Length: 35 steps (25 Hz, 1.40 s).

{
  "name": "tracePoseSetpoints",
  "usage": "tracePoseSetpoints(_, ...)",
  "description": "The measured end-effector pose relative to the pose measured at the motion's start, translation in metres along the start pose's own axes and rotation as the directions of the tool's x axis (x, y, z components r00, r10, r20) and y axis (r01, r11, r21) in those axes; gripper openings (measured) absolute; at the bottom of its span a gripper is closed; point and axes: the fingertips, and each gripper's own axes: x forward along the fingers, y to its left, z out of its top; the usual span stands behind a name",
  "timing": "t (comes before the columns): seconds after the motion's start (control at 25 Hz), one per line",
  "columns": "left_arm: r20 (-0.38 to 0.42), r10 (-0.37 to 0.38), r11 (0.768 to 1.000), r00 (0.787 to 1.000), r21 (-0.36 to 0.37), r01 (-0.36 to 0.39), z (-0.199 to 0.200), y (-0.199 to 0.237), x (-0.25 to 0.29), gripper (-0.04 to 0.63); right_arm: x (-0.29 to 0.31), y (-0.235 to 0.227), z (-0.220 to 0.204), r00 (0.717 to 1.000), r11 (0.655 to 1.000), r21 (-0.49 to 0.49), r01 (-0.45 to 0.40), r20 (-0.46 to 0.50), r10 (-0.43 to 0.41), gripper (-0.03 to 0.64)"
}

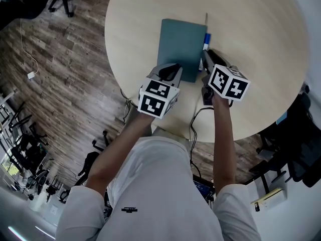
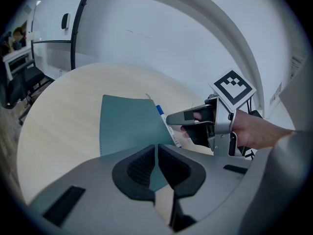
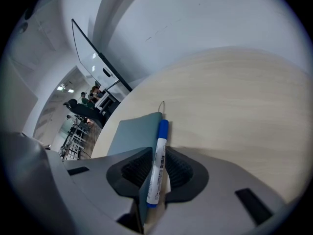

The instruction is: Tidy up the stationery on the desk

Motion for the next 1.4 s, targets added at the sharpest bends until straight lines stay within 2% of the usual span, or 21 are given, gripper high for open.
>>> tracePoseSetpoints(0.32,0.01,-0.001,1.0,1.0,0.014,0.0,0.006,0.001,-0.005,0.037,-0.01,0.002,0.008,0.998,1.0,0.012,0.029,0.06,-0.03,0.092)
tracePoseSetpoints(0.68,0.079,-0.019,1.0,0.997,0.027,0.017,0.018,-0.02,-0.04,0.037,-0.073,0.026,0.003,0.982,0.996,-0.012,0.083,0.173,-0.08,0.092)
tracePoseSetpoints(1.0,0.137,-0.062,0.997,0.989,0.056,0.054,0.01,-0.039,-0.116,0.035,-0.141,0.081,-0.031,0.963,0.992,-0.011,0.125,0.242,-0.118,0.092)
tracePoseSetpoints(1.2,0.173,-0.103,0.992,0.979,0.092,0.088,0.009,-0.039,-0.167,0.035,-0.173,0.121,-0.046,0.938,0.986,-0.008,0.167,0.308,-0.156,0.091)
tracePoseSetpoints(1.4,0.215,-0.111,0.99,0.97,0.111,0.089,0.004,-0.043,-0.213,0.037,-0.203,0.162,-0.054,0.921,0.984,-0.054,0.168,0.366,-0.137,0.087)
